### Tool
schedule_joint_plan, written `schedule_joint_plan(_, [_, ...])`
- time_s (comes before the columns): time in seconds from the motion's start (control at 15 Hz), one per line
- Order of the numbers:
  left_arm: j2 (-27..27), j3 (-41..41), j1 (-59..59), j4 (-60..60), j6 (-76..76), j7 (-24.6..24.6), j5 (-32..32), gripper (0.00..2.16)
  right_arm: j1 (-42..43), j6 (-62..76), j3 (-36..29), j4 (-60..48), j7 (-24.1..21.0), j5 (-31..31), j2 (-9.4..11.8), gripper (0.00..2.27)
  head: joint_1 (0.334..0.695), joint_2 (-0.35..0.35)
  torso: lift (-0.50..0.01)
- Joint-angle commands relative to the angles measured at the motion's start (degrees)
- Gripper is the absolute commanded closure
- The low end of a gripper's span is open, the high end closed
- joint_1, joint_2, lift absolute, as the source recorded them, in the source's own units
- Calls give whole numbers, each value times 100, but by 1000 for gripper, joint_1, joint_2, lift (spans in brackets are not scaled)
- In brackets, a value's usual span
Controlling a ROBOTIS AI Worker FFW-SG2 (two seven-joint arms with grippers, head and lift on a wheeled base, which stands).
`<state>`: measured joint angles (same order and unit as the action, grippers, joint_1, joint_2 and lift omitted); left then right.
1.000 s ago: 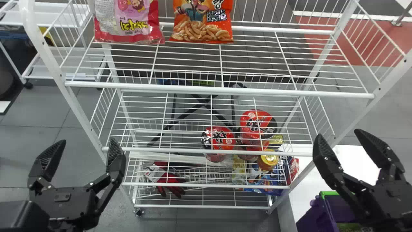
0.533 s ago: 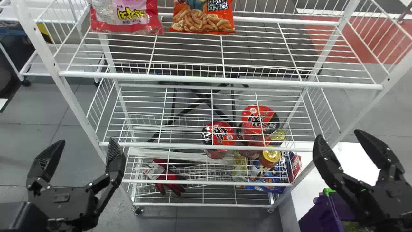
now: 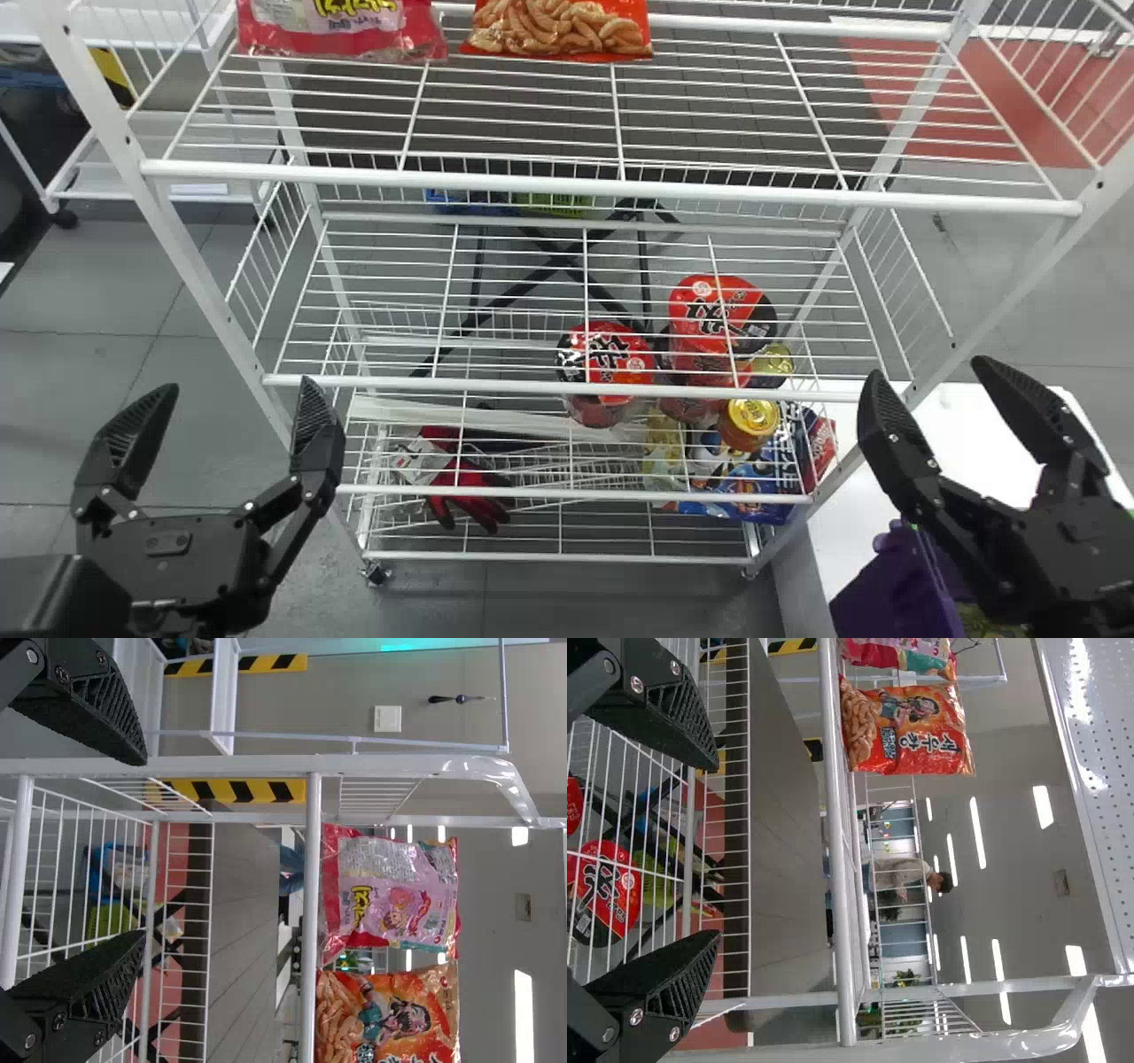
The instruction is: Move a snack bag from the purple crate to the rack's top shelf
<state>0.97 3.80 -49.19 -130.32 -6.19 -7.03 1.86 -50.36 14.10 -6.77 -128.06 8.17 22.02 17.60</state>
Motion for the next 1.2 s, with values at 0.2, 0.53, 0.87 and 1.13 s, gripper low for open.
schedule_joint_plan(0.2, [0,7,6,-2,0,0,7,134,17,-18,18,0,0,-22,24,167,695,-62,-291])
schedule_joint_plan(0.53, [0,7,15,-2,0,0,16,134,35,-35,35,17,0,-84,24,167,695,-58,-311])
schedule_joint_plan(0.87, [0,-11,6,-28,0,0,16,134,70,-35,70,61,0,-93,24,167,695,-55,-332])
schedule_joint_plan(1.13, [0,-11,6,-11,0,0,7,134,79,-18,61,97,0,-93,24,167,695,-53,-348])
